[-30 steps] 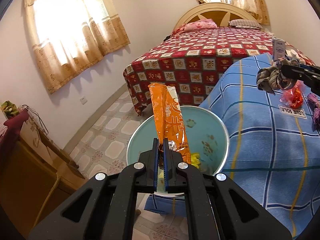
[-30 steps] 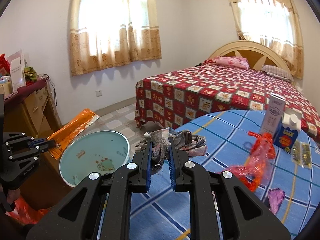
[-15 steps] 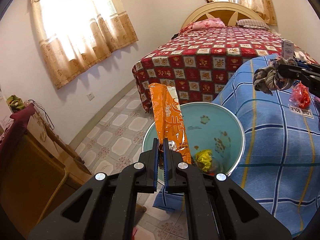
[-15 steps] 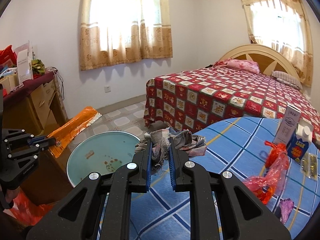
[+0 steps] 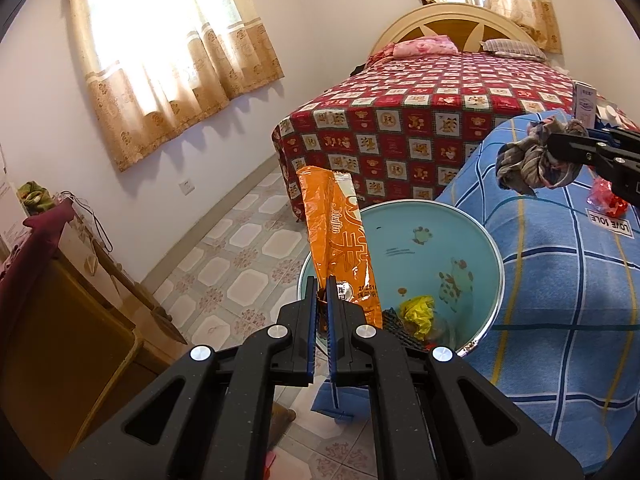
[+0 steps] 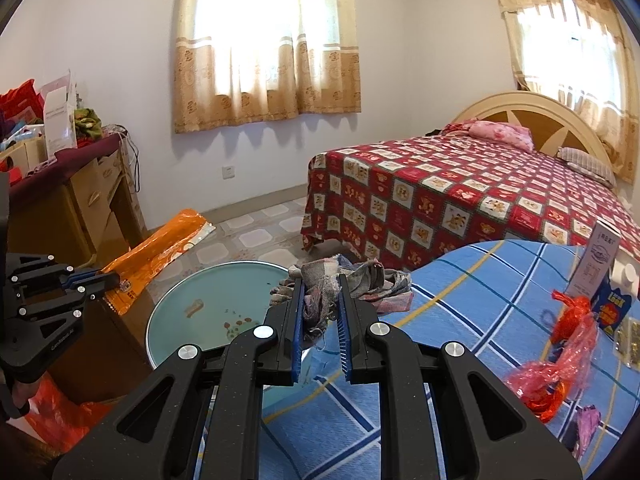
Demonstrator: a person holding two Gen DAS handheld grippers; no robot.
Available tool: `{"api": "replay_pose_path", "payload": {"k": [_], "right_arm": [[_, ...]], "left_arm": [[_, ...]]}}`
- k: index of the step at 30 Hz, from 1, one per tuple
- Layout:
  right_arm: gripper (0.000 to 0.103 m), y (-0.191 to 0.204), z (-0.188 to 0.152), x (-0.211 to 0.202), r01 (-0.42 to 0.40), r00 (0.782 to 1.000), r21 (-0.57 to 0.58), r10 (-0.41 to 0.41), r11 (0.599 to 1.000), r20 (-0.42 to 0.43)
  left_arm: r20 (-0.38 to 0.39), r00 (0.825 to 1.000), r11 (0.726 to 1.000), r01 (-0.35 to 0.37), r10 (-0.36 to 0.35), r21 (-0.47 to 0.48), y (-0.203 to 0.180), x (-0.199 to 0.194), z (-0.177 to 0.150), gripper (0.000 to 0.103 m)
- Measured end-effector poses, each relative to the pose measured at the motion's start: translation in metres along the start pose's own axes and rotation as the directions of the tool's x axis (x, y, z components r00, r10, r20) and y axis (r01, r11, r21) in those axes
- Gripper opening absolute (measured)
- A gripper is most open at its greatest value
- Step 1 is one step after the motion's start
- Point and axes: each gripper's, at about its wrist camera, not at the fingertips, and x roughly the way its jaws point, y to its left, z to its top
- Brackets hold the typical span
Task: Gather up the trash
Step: 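Carry the grey cloth and orange wrapper over the blue bin and open both tools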
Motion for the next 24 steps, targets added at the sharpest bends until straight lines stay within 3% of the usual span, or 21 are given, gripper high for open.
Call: {"api": "replay_pose_path", "payload": {"k": [24], "right_arm": [[0.015, 0.026, 0.004, 0.015, -0.044, 0.999, -0.048, 0.043, 0.998, -0.017]], "left_arm": [[-0.017, 1.000, 1.000, -0.011, 0.011, -0.016, 0.009, 0.007, -0.004, 0.004]]}}
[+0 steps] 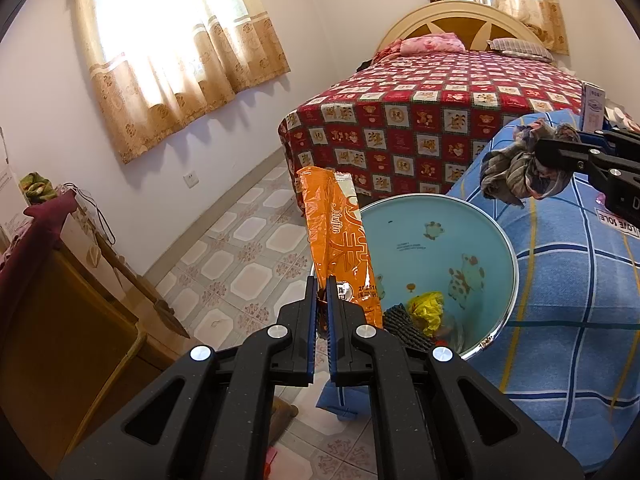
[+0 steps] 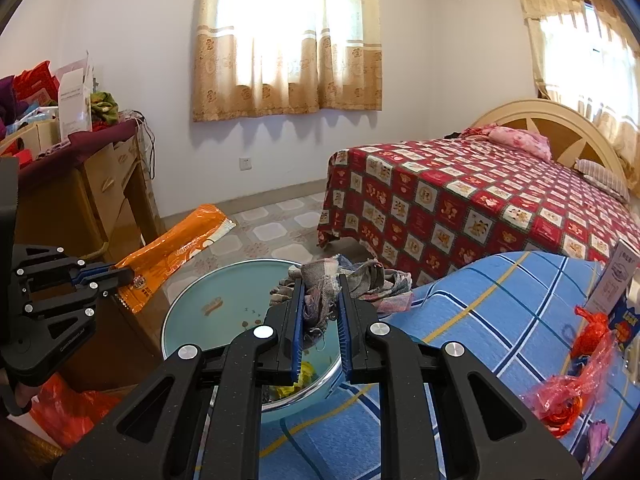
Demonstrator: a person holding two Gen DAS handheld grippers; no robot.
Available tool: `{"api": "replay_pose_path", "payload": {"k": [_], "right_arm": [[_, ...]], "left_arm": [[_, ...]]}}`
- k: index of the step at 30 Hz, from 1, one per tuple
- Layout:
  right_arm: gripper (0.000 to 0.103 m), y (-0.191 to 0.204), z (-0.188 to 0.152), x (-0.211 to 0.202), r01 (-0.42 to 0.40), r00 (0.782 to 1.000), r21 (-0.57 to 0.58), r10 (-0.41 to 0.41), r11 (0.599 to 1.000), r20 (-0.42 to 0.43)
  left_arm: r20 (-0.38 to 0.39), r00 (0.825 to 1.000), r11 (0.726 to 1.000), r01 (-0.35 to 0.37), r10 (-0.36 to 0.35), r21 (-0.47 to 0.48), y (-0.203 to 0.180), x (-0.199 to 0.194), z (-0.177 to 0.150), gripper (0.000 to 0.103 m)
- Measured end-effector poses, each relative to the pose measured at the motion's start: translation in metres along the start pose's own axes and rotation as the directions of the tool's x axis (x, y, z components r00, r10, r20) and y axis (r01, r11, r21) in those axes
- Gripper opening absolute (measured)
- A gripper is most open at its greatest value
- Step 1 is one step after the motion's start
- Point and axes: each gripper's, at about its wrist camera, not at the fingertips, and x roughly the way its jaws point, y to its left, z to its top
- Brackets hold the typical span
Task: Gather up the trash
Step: 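Carry the grey cloth and orange wrapper over the blue bin and open both tools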
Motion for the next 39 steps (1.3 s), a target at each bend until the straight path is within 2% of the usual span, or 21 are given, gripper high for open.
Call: {"api": "replay_pose_path", "payload": {"k": [20, 24, 27, 29, 31, 32, 35, 37, 39], "right_arm": [[0.016, 0.011, -0.001, 0.007, -0.016, 1.000, -0.019, 0.015, 1.000, -0.020], [0.019, 0.014, 0.000, 0.014, -0.023, 0.999, -0.022, 0.023, 0.999, -0.033], [0.027, 0.016, -0.001, 0.018, -0.027, 0.999, -0.017, 0.026, 0.999, -0.035], [0.037, 0.014, -0.002, 0.019, -0.027, 0.999, -0.001, 0.027, 1.000, -0.028], [0.054, 0.013, -0.003, 0.019, -0.026, 0.999, 0.007, 0.026, 1.000, -0.024], [0.055, 0.013, -0.003, 0.019, -0.025, 0.999, 0.006, 0.025, 1.000, -0.024], [0.056, 0.011, -0.004, 0.015, -0.017, 1.000, 0.010, 0.017, 1.000, -0.021], [0.060, 0.010, -0.004, 0.013, -0.012, 1.000, 0.012, 0.012, 1.000, -0.018], [0.061, 0.009, -0.005, 0.010, -0.003, 1.000, 0.010, 0.003, 1.000, -0.015]], "left_arm": [[-0.006, 1.000, 1.000, 0.014, -0.014, 0.008, -0.011, 0.001, -0.001, 0.005], [0.001, 0.999, 0.999, 0.036, -0.036, 0.020, -0.017, -0.002, -0.001, 0.007], [0.005, 0.999, 0.999, 0.043, -0.044, 0.022, -0.019, -0.002, -0.001, 0.010], [0.005, 0.999, 0.999, 0.045, -0.045, 0.022, -0.021, -0.002, -0.002, 0.023], [0.007, 0.999, 0.999, 0.039, -0.039, 0.018, -0.020, -0.002, -0.002, 0.041], [0.008, 0.999, 0.999, 0.036, -0.036, 0.014, -0.020, -0.001, -0.002, 0.046], [0.002, 0.999, 0.999, 0.036, -0.036, 0.008, -0.019, -0.001, -0.003, 0.051], [-0.001, 0.999, 0.999, 0.033, -0.033, 0.007, -0.020, 0.000, -0.003, 0.056], [-0.001, 0.999, 0.999, 0.032, -0.032, 0.009, -0.020, -0.001, -0.004, 0.058]]}}
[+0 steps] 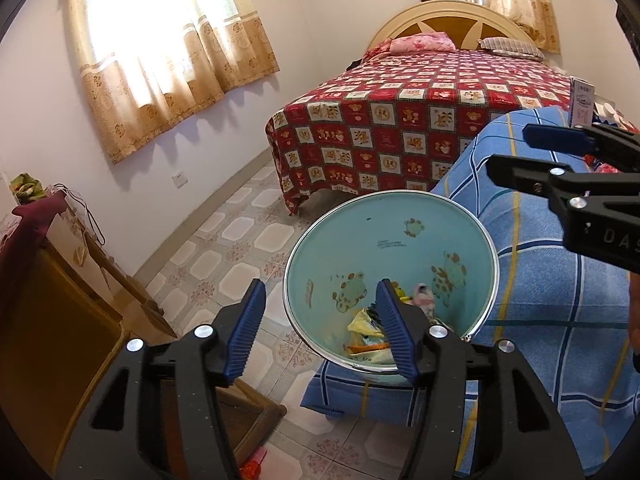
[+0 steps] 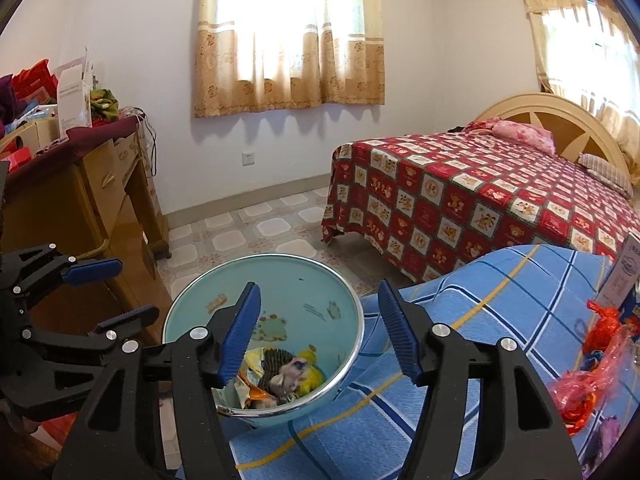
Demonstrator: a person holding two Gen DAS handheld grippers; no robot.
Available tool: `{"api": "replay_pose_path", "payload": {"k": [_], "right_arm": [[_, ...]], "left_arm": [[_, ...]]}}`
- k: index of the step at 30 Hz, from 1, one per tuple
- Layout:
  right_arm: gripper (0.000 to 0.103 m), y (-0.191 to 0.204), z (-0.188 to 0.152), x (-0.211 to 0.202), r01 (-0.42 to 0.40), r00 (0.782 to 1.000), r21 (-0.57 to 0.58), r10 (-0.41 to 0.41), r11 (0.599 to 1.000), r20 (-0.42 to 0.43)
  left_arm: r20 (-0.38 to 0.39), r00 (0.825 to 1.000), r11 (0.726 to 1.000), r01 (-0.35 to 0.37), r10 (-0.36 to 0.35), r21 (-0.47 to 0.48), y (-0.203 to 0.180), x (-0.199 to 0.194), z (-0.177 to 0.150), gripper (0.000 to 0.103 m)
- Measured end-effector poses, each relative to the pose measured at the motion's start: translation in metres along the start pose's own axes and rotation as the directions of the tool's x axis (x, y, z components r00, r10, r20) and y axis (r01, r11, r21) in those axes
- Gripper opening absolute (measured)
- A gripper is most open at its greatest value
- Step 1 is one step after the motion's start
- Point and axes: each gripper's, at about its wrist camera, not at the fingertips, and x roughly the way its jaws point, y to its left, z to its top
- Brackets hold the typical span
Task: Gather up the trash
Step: 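Carry the grey cloth and orange wrapper over the blue bin and open both tools, then move both open tools back to the remaining trash on the table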
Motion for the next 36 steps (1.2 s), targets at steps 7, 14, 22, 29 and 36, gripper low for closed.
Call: {"api": "replay_pose_path", "payload": {"k": [7, 14, 22, 29, 36], "right_arm": [[0.069, -0.008, -0.011, -0.020, 0.068, 0.998, -0.014, -0.068, 0.998, -0.006], [0.074, -0.044, -0.051, -0.061, 0.271, 0.960, 0.004, -0.270, 0.963, -0.079], [0.078, -0.103, -0.093, -0.091, 0.452, 0.880, 0.062, -0.434, 0.890, -0.192], [0.078, -0.151, -0.130, -0.124, 0.537, 0.824, 0.088, -0.500, 0.839, -0.268], [0.079, -0.186, -0.148, -0.171, 0.643, 0.756, 0.158, -0.589, 0.749, -0.284]], "left_arm": [[-0.014, 1.000, 1.000, 0.010, -0.010, -0.015, -0.002, 0.001, -0.003, 0.073], [-0.021, 0.998, 0.999, 0.051, -0.051, 0.019, -0.023, 0.003, -0.012, 0.076], [0.012, 0.997, 0.995, 0.076, -0.077, 0.061, -0.053, -0.003, -0.009, 0.086], [0.016, 0.994, 0.991, 0.106, -0.107, 0.087, -0.090, 0.000, 0.008, 0.092], [0.025, 0.991, 0.986, 0.126, -0.129, 0.106, -0.126, 0.004, 0.023, 0.092]]}}
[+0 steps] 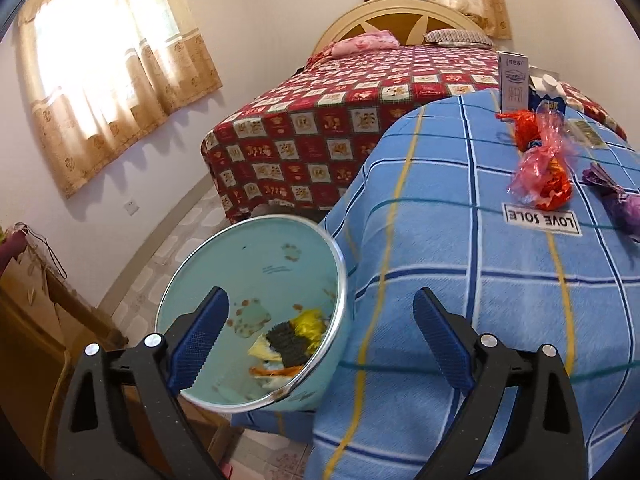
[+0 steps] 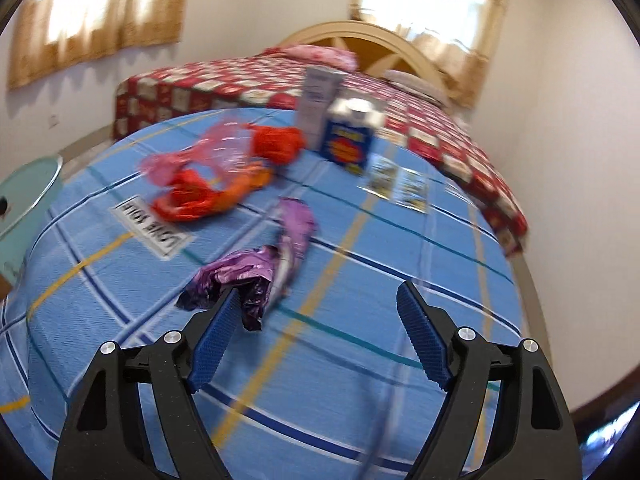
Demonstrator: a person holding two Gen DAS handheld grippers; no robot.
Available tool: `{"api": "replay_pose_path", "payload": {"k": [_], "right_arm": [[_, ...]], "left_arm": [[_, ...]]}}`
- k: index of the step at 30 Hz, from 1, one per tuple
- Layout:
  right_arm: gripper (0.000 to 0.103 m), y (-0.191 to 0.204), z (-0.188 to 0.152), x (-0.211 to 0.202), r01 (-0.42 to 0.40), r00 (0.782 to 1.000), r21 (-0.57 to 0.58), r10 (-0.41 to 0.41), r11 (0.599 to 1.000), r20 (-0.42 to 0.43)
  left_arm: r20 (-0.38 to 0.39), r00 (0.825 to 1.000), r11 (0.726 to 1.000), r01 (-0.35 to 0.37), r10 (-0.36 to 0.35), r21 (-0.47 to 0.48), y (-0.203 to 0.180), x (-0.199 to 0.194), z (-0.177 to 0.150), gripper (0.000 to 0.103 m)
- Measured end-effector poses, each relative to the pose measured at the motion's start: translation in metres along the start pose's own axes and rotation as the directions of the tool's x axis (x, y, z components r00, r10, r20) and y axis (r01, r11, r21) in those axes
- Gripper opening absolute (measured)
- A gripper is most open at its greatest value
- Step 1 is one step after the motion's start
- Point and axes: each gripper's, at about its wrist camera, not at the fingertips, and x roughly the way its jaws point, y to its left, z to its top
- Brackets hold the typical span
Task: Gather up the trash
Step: 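Move both open tools back to the remaining trash on the table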
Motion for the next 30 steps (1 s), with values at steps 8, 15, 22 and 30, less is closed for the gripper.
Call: {"api": "replay_pose_path", "payload": {"k": [8, 15, 22, 30], "right_arm": [[0.085, 0.015, 0.015, 0.006, -0.122, 0.992, 0.064, 0.121, 0.990, 0.023], [0.081, 0.010, 0.007, 0.031, -0.142, 0.986, 0.158, 0.154, 0.977, -0.066], [0.058, -0.020, -0.005, 0.031, -0.142, 0.984, 0.216, 0.161, 0.966, -0.072], [0.073, -0.047, -0.009, 0.019, -0.156, 0.988, 0.258, 0.156, 0.953, 0.019]], "left_arm": [[0.008, 1.000, 0.999, 0.020, -0.019, -0.040, 0.000, -0.001, 0.013, 0.092], [0.030, 0.997, 0.997, 0.074, -0.073, -0.030, -0.024, -0.002, 0.028, 0.092], [0.058, 0.980, 0.982, 0.188, -0.189, 0.019, -0.079, 0.004, 0.053, 0.092], [0.031, 0.968, 0.966, 0.247, -0.250, 0.074, -0.128, 0.037, 0.078, 0.091]]}}
